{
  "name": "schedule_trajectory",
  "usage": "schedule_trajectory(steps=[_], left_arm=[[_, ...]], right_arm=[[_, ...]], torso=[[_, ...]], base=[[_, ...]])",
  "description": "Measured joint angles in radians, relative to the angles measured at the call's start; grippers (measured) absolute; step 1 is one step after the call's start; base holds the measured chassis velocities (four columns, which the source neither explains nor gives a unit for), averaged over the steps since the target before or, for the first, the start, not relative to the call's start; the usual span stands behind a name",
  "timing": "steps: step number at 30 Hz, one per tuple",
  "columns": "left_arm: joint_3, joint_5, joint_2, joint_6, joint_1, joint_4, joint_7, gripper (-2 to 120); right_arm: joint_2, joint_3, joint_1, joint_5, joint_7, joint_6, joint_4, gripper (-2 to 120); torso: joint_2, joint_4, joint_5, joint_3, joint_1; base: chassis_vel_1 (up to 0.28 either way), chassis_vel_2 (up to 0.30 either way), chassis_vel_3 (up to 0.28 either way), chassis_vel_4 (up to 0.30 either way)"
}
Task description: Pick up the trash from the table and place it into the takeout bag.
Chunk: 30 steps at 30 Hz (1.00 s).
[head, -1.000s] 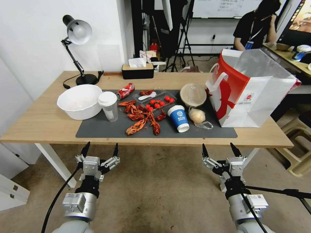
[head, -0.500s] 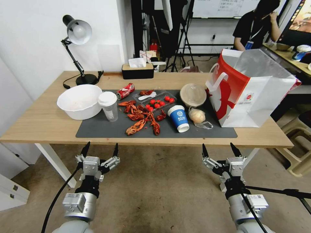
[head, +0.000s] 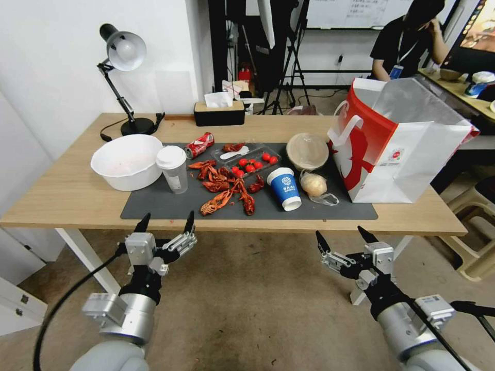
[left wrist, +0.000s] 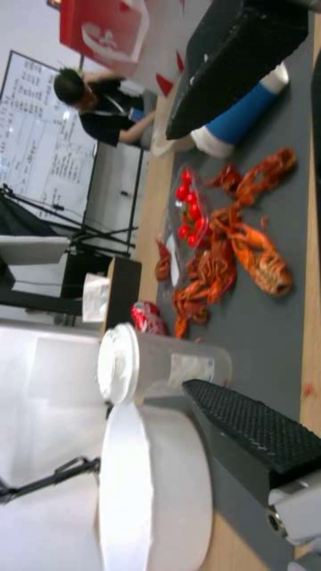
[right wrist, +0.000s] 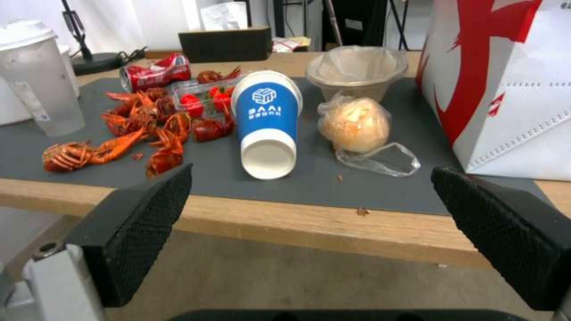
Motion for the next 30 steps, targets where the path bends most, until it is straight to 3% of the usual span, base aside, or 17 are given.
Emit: schedule_trajectory(steps=[30], left_arm=[[0.001,0.018,0.001,-0.014,0.003,0.024,0.012,100]], right_arm=[[0.0,0.0,0.005,-0.031,0.002,0.016,-0.022,100]], torso=[[0.0,0.0,-0.0004,0.0,0.0]], base=[[0.0,0.0,0.0,0.0]])
